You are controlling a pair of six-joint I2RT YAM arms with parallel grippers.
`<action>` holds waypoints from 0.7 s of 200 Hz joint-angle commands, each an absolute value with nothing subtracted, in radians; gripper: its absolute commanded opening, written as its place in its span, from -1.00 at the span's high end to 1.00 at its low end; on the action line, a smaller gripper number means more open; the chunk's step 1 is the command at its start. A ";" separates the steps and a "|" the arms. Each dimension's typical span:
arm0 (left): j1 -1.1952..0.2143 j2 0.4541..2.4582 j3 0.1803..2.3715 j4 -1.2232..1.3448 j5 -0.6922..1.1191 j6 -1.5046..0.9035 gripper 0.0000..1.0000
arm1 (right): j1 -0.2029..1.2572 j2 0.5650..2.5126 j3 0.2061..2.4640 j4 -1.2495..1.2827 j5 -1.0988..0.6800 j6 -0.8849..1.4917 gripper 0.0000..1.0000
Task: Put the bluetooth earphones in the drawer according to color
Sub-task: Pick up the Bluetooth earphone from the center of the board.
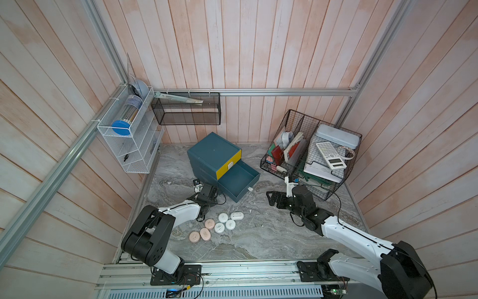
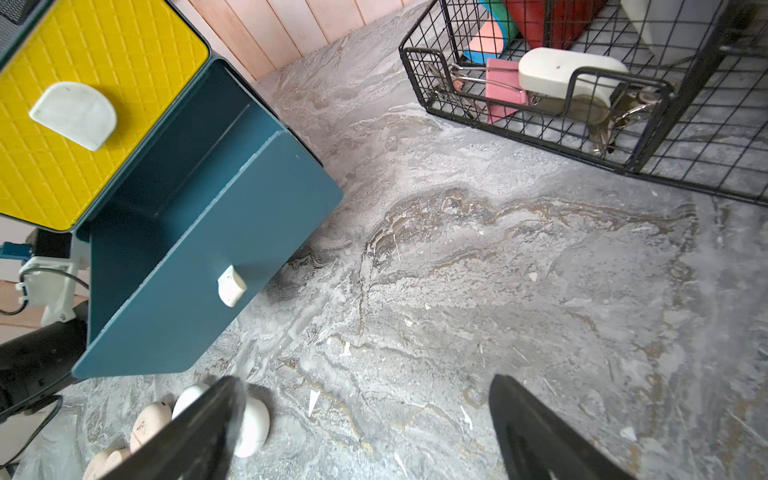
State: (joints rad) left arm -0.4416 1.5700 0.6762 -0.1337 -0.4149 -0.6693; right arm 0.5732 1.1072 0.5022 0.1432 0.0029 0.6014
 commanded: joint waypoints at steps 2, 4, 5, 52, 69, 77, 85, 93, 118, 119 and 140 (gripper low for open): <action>-0.445 1.604 0.706 -0.107 -0.405 -0.665 -0.70 | 0.570 1.093 0.484 0.168 0.009 0.612 -0.96; -0.444 1.606 0.706 -0.107 -0.405 -0.666 -0.67 | 0.569 1.094 0.483 0.170 0.007 0.612 -0.96; -0.444 1.607 0.706 -0.105 -0.405 -0.666 -0.67 | 0.569 1.093 0.482 0.170 0.007 0.612 -0.96; -0.444 1.648 0.729 -0.124 -0.425 -0.671 -0.30 | 0.569 1.086 0.478 0.167 0.000 0.617 -0.96; -0.445 1.644 0.722 -0.124 -0.425 -0.673 -0.17 | 0.569 1.082 0.473 0.167 0.001 0.618 -0.96; -0.446 1.641 0.718 -0.123 -0.425 -0.673 -0.09 | 0.569 1.079 0.474 0.166 0.000 0.618 -0.96; -0.446 1.640 0.717 -0.123 -0.425 -0.673 -0.04 | 0.568 1.077 0.470 0.167 0.000 0.618 -0.96; -0.446 1.638 0.714 -0.124 -0.424 -0.672 -0.01 | 0.569 1.075 0.469 0.165 0.001 0.618 -0.96; -0.451 1.625 0.710 -0.130 -0.422 -0.672 0.08 | 0.569 1.068 0.462 0.167 0.001 0.618 -0.96; -0.452 1.623 0.709 -0.130 -0.422 -0.671 0.08 | 0.569 1.068 0.462 0.167 0.001 0.618 -0.96; -0.467 1.593 0.703 -0.148 -0.432 -0.670 0.09 | 0.569 1.063 0.460 0.169 0.000 0.620 -0.96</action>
